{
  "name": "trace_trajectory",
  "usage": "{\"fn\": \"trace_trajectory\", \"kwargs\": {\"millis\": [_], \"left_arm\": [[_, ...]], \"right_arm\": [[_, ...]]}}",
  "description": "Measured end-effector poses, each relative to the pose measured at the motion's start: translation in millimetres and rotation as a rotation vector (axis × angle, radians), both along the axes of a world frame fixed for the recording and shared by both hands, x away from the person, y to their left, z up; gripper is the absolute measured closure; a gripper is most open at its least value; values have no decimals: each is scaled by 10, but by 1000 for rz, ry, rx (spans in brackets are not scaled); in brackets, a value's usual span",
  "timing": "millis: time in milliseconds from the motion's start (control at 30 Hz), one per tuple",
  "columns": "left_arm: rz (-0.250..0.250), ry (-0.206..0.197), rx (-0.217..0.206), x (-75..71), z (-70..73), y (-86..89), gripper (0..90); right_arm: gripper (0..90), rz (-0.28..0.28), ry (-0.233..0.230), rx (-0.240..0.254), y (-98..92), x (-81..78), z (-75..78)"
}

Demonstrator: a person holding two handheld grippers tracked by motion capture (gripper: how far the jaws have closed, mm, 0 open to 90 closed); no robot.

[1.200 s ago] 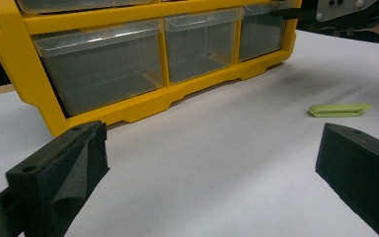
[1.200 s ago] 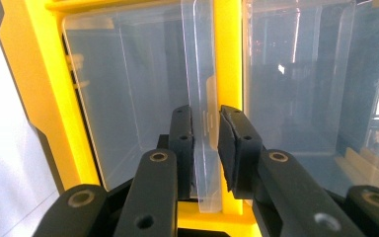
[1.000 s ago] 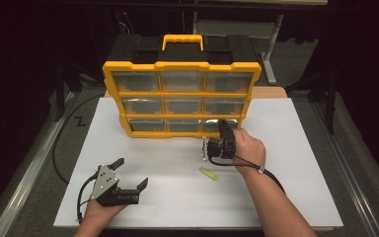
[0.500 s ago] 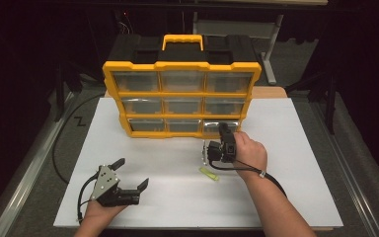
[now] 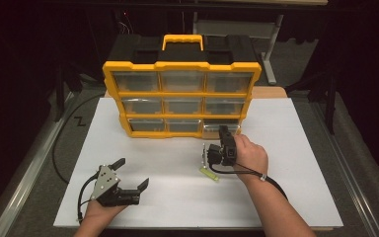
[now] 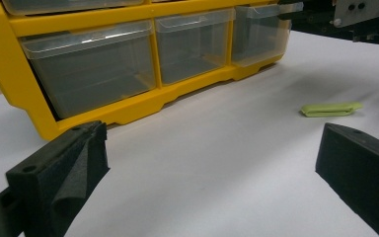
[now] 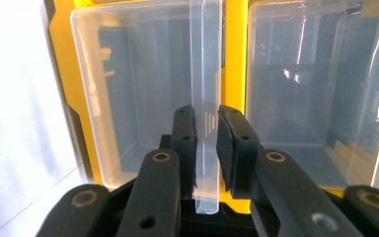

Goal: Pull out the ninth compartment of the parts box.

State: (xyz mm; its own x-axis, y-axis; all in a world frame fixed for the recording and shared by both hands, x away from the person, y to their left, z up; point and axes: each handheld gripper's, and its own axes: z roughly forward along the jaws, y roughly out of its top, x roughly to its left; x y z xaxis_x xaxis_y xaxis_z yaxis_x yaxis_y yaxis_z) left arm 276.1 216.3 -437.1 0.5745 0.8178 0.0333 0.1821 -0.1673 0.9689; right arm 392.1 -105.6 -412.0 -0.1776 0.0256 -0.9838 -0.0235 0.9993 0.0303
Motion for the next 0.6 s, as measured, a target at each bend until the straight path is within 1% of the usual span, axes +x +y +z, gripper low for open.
{"fn": "trace_trajectory", "kwargs": {"millis": [67, 233, 300, 333, 467, 500, 600], "left_arm": [[3, -1, -1, 0, 1, 1, 3], [1, -1, -1, -1, 1, 1, 3], [2, -3, -1, -1, 3, 3, 3], [2, -3, -1, -1, 4, 3, 3], [1, -4, -1, -4, 5, 4, 3], [1, -4, -1, -3, 5, 3, 3], [2, -3, 0, -3, 5, 3, 3]], "right_arm": [[787, 0, 16, 3, -1, -3, 14], [742, 2, 23, -5, -7, -2, 4], [718, -4, 38, -7, -7, -7, 8], [704, 0, 34, -4, -10, -2, 6], [656, -3, 43, -3, -22, 8, 19], [647, -1, 37, 1, -28, 13, 17], [611, -13, 48, 8, -43, 21, 27]]}}
